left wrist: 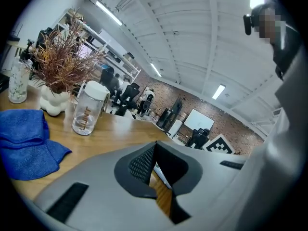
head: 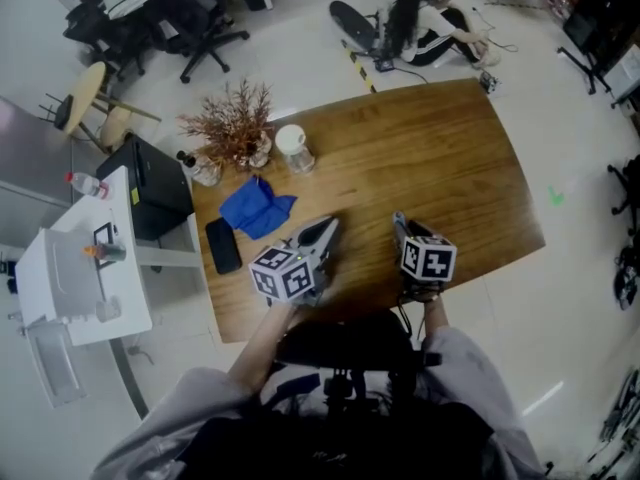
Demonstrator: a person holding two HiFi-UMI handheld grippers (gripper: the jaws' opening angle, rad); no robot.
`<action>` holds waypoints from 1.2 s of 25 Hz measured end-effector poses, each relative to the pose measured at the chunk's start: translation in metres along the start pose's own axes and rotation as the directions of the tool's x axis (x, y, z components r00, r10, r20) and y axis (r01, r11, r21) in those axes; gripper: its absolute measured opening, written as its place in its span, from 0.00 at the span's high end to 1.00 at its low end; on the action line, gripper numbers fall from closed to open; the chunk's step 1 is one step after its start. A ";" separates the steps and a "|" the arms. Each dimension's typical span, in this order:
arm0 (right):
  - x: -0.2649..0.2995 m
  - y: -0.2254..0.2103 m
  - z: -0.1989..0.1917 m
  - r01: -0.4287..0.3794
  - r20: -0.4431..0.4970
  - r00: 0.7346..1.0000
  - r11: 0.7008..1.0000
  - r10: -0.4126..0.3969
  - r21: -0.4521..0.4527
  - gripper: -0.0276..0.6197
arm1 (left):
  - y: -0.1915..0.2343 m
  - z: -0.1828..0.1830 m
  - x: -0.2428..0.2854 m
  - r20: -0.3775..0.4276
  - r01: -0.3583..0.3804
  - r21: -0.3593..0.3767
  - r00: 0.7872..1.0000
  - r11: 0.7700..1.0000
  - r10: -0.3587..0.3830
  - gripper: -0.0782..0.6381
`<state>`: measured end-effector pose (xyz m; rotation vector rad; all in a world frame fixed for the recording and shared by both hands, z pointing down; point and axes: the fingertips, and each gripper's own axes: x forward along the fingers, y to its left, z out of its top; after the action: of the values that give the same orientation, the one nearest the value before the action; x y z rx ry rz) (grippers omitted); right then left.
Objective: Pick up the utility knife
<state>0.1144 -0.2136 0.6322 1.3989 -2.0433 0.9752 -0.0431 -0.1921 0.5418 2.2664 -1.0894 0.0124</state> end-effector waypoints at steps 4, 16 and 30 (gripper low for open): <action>-0.025 0.014 0.019 -0.065 0.112 0.992 0.994 0.055 0.093 0.77 | -0.002 0.002 0.000 0.003 0.010 -0.002 1.000 1.000 -0.010 0.88; -0.065 0.035 0.026 -0.102 0.217 0.974 0.983 0.067 0.151 0.94 | -0.019 -0.001 0.003 -0.015 0.073 0.000 0.997 0.997 -0.073 0.88; -0.086 0.051 0.019 -0.104 0.253 0.965 0.986 0.069 0.129 0.94 | -0.034 0.000 -0.006 -0.021 0.107 0.032 0.994 0.994 -0.107 0.88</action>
<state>0.0987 -0.1664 0.5439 1.5854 -2.2714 1.0440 -0.0224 -0.1718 0.5224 2.3465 -0.9631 0.0085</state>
